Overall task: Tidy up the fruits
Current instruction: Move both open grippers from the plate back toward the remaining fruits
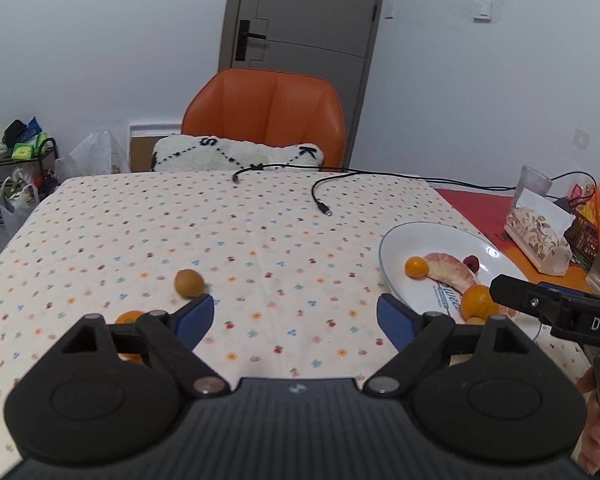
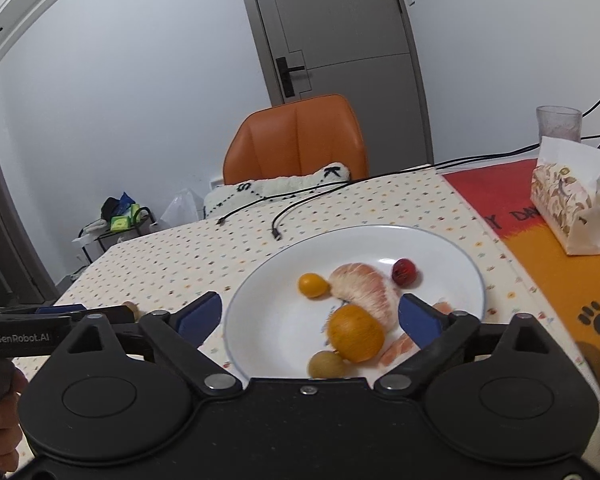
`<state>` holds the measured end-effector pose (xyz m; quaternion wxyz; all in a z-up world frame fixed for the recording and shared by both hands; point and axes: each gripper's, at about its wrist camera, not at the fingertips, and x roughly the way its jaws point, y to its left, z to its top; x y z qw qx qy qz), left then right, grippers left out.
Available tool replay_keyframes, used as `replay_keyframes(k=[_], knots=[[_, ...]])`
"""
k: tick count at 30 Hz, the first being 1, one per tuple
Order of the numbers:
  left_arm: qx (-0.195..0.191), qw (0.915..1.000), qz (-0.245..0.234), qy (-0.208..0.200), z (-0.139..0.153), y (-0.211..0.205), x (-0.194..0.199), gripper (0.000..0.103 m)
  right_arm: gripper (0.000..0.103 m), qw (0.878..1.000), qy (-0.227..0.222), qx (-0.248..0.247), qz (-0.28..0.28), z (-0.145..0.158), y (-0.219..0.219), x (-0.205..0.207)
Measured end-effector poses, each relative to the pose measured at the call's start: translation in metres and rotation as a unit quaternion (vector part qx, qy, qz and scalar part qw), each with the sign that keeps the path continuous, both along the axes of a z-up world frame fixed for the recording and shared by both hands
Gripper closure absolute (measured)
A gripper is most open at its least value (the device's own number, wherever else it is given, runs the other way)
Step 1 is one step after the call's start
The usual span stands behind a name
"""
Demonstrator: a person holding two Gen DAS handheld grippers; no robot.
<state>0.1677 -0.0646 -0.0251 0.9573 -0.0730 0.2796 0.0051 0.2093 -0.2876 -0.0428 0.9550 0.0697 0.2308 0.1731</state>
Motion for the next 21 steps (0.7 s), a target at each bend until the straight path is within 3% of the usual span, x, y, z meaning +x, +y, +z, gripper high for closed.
replay_keyframes(k=[5, 21], knots=[[0.001, 1.0000, 0.004, 0.007, 0.001, 0.008, -0.008, 0.014, 0.000, 1.000, -0.003, 0.002, 0.006, 0.001, 0.006, -0.006], [-0.003, 0.9996, 0.027, 0.001, 0.001, 0.035, -0.036, 0.014, 0.000, 0.999, 0.002, -0.016, 0.028, 0.001, 0.030, -0.021]])
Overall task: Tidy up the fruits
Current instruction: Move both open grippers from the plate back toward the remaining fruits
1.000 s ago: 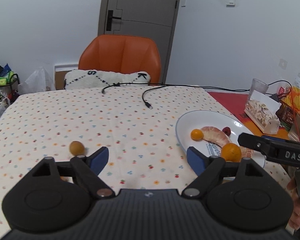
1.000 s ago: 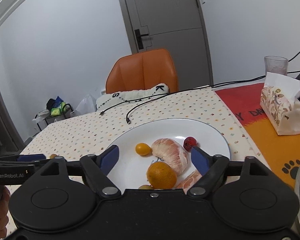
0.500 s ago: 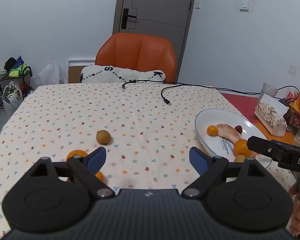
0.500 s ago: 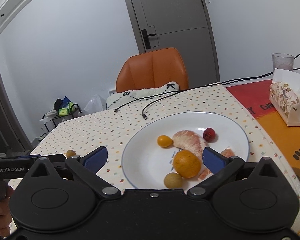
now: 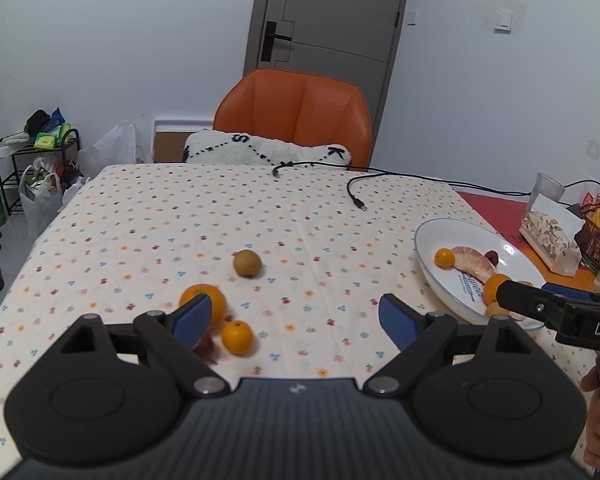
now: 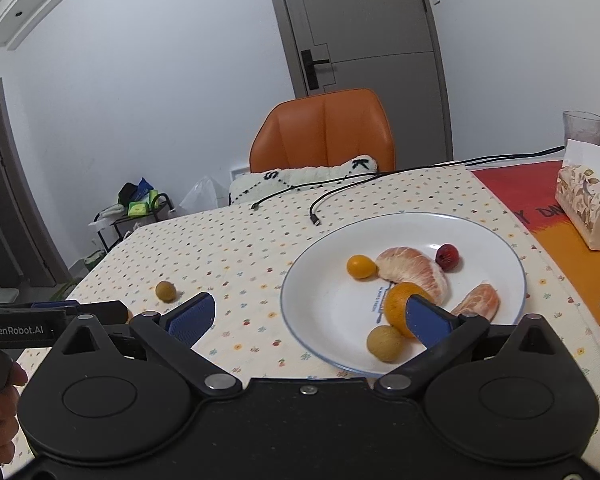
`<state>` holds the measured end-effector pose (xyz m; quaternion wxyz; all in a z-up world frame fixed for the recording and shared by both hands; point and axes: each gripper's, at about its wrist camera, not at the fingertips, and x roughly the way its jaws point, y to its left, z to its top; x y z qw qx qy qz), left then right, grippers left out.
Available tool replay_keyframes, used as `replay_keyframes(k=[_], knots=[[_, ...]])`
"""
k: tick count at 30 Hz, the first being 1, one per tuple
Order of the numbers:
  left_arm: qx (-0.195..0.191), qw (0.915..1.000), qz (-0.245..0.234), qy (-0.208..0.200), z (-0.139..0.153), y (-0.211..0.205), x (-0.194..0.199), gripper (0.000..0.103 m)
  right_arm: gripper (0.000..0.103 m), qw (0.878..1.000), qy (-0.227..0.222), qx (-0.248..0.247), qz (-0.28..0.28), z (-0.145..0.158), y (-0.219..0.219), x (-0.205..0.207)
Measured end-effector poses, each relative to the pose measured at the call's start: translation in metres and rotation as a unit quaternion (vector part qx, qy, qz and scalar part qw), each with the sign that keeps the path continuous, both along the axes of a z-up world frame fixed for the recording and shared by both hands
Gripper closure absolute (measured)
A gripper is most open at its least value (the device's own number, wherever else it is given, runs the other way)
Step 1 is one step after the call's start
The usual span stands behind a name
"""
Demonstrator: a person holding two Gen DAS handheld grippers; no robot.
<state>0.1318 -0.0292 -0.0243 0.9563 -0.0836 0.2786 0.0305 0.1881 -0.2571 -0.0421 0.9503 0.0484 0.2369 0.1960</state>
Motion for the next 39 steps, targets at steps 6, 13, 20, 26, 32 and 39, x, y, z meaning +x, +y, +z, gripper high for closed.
replay_keyframes(k=[6, 13, 20, 26, 32, 39], knots=[[-0.001, 0.9999, 0.010, -0.003, 0.000, 0.011, -0.010, 0.014, 0.000, 1.000, -0.002, -0.009, 0.008, 0.002, 0.011, -0.006], [-0.004, 0.9997, 0.022, -0.002, -0.003, 0.023, -0.020, 0.014, 0.000, 1.000, -0.007, -0.013, 0.016, 0.003, 0.022, -0.011], [-0.006, 0.9995, 0.031, 0.000, -0.006, 0.035, -0.029, 0.014, 0.000, 1.000, -0.008, -0.013, 0.027, 0.003, 0.030, -0.016], [-0.012, 0.9990, 0.043, 0.006, -0.013, 0.047, -0.034, 0.014, 0.000, 0.999, -0.008, -0.013, 0.039, 0.004, 0.039, -0.018], [-0.015, 0.9988, 0.047, 0.006, -0.020, 0.055, -0.035, 0.014, 0.000, 0.998, -0.004, -0.019, 0.054, 0.000, 0.053, -0.018], [-0.022, 0.9986, 0.048, 0.000, -0.025, 0.060, -0.033, 0.016, 0.000, 0.997, 0.006, -0.027, 0.065, -0.006, 0.065, -0.015]])
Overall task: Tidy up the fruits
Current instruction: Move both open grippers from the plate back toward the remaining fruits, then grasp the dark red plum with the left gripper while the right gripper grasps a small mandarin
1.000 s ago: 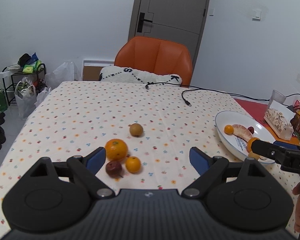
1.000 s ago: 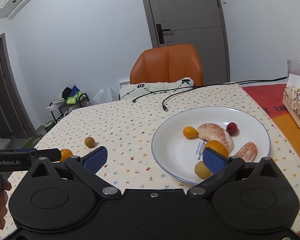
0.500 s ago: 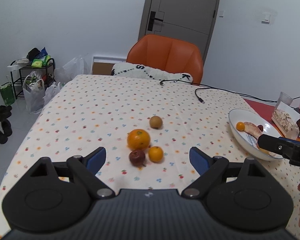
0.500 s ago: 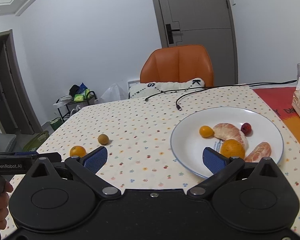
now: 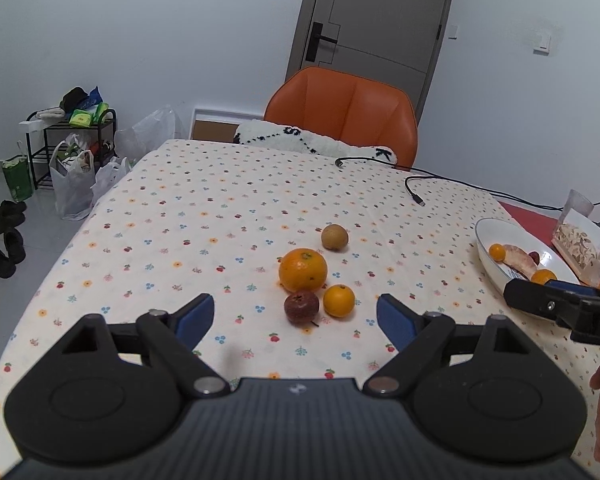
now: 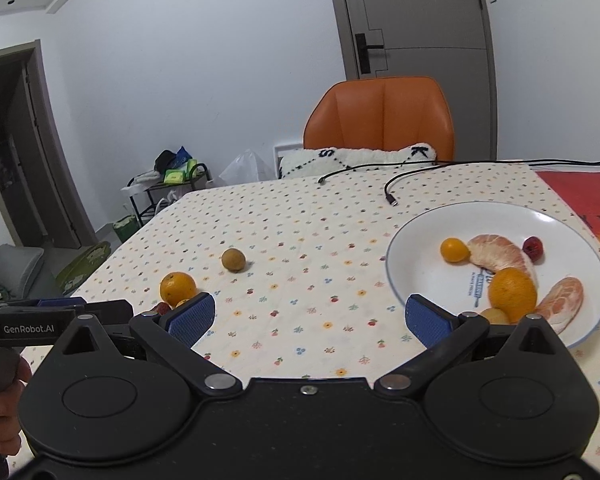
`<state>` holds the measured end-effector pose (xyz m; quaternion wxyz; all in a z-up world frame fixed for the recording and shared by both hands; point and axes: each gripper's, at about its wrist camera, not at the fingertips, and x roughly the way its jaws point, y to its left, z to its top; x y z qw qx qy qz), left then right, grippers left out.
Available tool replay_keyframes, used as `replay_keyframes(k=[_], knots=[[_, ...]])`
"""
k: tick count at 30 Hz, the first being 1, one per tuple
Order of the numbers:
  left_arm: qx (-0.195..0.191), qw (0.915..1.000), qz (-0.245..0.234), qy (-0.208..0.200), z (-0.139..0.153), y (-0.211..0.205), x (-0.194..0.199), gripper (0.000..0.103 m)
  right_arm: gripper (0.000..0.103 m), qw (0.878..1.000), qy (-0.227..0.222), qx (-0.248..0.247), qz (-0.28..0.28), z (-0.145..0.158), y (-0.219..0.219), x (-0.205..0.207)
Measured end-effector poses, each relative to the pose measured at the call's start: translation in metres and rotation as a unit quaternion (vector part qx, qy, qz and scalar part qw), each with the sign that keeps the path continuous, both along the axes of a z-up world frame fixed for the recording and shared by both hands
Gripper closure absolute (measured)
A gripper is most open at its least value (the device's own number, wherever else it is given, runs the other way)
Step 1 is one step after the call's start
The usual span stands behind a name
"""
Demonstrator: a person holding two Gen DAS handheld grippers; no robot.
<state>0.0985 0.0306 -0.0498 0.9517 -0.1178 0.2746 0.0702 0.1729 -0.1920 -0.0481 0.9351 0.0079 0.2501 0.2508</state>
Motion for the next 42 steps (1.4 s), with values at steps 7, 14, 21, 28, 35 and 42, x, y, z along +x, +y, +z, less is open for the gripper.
replay_keyframes(k=[7, 14, 21, 28, 35, 42], knots=[[-0.005, 1.0000, -0.004, -0.001, -0.007, 0.002, 0.008, 0.032, 0.002, 1.000, 0.006, -0.001, 0.020, -0.004, 0.011, 0.002], [-0.013, 0.9999, -0.004, 0.007, -0.017, 0.006, 0.018, 0.046, 0.009, 0.999, 0.023, -0.001, 0.044, -0.011, 0.023, 0.007], [-0.018, 0.9997, -0.005, 0.014, -0.023, 0.010, 0.027, 0.052, 0.009, 0.998, 0.034, -0.002, 0.047, -0.017, 0.028, 0.014], [-0.019, 0.9995, -0.014, 0.019, -0.031, 0.010, 0.035, 0.057, 0.009, 0.998, 0.042, -0.005, 0.053, -0.021, 0.036, 0.022], [-0.029, 0.9990, -0.028, 0.020, -0.031, 0.014, 0.039, 0.080, 0.020, 0.997, 0.053, -0.006, 0.064, -0.023, 0.045, 0.028], [-0.031, 0.9990, -0.023, 0.020, -0.028, 0.023, 0.035, 0.080, 0.021, 0.995, 0.061, -0.008, 0.078, -0.026, 0.059, 0.032]])
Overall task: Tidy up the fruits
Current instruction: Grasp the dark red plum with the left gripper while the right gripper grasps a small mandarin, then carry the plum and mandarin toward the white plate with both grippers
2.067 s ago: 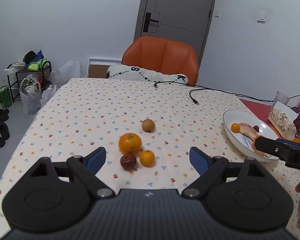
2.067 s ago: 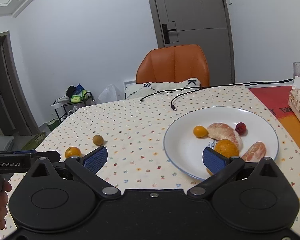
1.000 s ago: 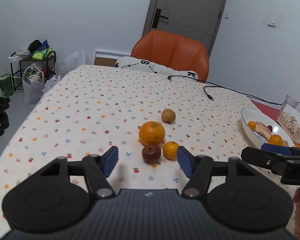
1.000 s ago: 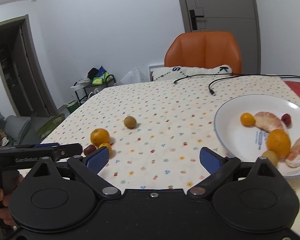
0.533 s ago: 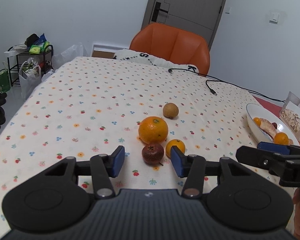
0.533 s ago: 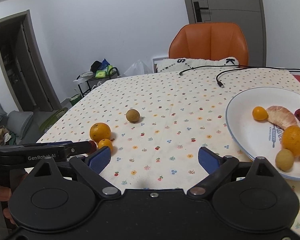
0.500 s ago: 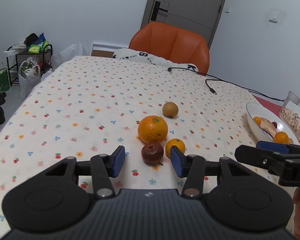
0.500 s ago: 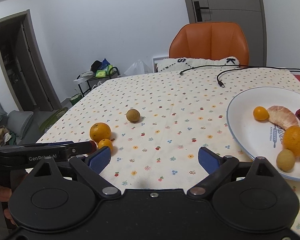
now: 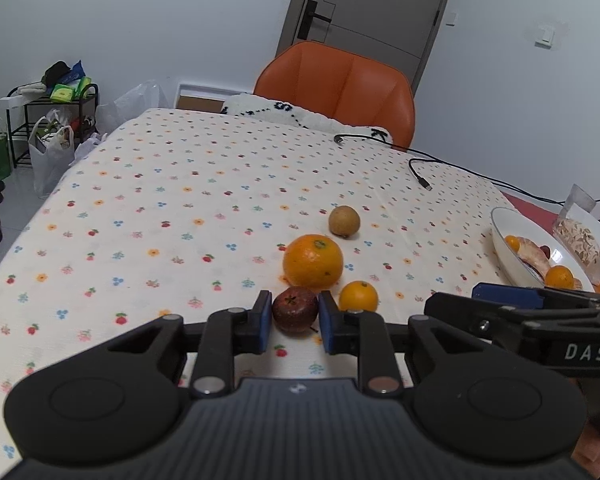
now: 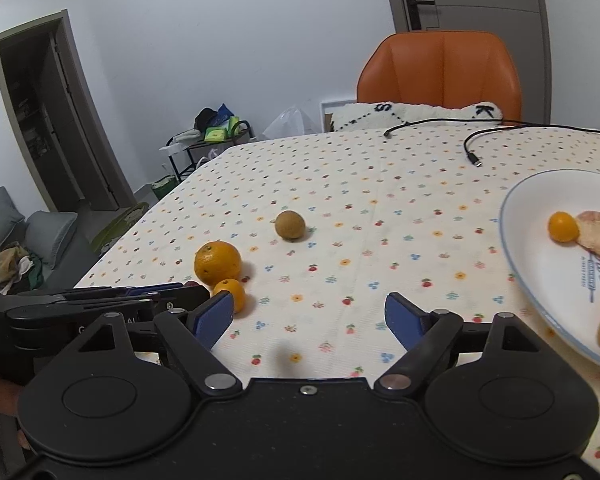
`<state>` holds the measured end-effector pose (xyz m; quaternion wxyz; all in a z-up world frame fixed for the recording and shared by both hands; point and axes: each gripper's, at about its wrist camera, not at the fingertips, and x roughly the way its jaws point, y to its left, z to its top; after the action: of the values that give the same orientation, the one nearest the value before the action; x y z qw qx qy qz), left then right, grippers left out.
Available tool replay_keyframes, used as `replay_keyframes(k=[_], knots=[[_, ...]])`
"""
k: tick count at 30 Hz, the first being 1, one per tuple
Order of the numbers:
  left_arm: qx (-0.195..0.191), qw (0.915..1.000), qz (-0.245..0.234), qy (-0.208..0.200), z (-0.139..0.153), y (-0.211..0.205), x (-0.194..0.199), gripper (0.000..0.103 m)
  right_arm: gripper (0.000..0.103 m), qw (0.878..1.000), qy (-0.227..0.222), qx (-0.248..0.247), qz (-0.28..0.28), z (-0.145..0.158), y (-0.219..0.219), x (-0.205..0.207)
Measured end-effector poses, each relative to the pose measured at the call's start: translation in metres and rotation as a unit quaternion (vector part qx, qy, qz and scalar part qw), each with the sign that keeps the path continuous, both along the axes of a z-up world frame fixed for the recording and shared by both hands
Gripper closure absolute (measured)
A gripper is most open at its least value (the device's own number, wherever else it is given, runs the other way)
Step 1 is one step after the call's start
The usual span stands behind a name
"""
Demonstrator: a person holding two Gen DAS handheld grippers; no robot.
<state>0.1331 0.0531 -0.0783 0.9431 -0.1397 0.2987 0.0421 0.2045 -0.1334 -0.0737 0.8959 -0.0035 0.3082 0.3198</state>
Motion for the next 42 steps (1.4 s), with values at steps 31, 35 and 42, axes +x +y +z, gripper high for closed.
replay_keyframes(k=[31, 35, 42], knots=[[-0.007, 0.9999, 0.009, 0.001, 0.002, 0.007, -0.015, 0.080, 0.081, 0.997, 0.036, 0.007, 0.067, -0.011, 0.051, 0.005], [-0.008, 1.0000, 0.005, -0.002, 0.003, 0.003, -0.016, 0.080, 0.081, 0.998, 0.026, 0.005, 0.063, -0.006, 0.042, -0.002], [-0.009, 0.9999, 0.006, 0.001, 0.000, 0.001, -0.017, 0.080, 0.081, 0.999, 0.018, -0.004, 0.043, -0.002, 0.026, -0.008]])
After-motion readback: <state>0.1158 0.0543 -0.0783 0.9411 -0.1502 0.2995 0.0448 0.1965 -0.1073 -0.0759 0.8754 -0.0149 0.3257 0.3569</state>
